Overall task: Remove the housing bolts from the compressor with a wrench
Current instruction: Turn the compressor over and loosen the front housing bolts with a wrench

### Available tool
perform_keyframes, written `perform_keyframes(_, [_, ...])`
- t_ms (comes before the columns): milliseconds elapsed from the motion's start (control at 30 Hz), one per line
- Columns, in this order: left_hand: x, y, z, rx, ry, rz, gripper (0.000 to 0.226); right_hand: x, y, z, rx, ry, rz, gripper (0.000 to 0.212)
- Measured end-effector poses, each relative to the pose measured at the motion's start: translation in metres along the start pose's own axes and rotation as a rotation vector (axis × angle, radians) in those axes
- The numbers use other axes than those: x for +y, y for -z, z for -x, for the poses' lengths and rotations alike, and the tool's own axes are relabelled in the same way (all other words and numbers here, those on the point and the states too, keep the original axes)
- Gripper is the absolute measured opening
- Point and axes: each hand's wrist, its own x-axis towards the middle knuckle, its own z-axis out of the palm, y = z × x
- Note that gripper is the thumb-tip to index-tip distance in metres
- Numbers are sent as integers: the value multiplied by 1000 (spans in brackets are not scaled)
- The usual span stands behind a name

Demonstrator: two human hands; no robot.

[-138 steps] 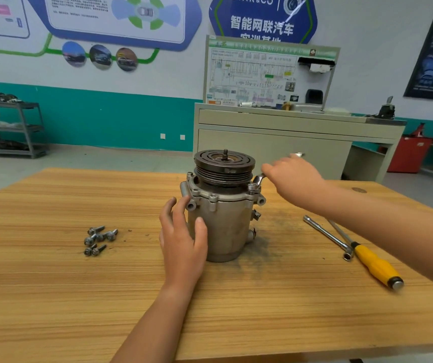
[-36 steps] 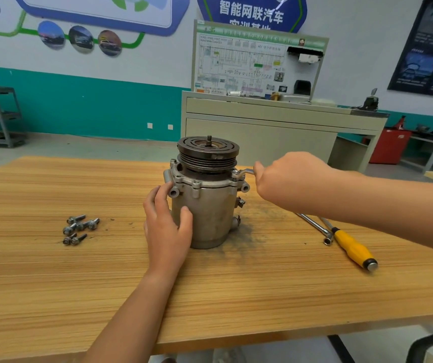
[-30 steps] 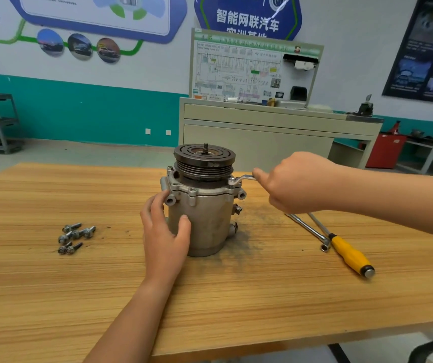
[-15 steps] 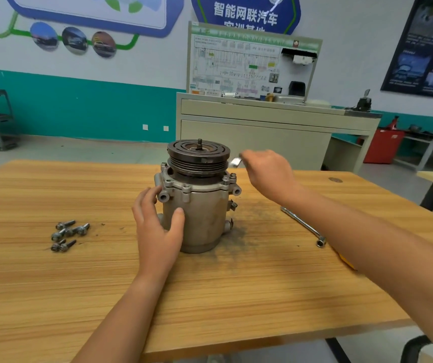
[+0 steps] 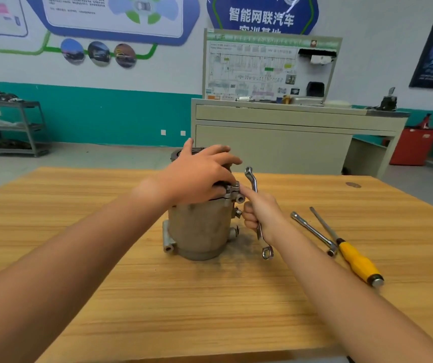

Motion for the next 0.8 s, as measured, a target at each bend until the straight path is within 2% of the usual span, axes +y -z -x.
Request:
perform_keyframes(233, [-5,0,0,40,-12,53,25,6,-3,-8,-164,-85,-246,31])
perform_keyframes(400, [-5,-3,4,123,-13,50,25,-2,5,-21,-293,-131,-117,28])
perform_keyframes(533, [-8,-7,4,193,-49,45,26,-17,11,-32,-352,-107,83,21])
perform_keyframes(700, [-4,-5,8,305,-71,76,21,-13,9,-30,-334,-83,101,23])
perform_keyframes(800, [-1,-7,15,315,-74,115,24,-12,14,-19,-276,-19,177,10])
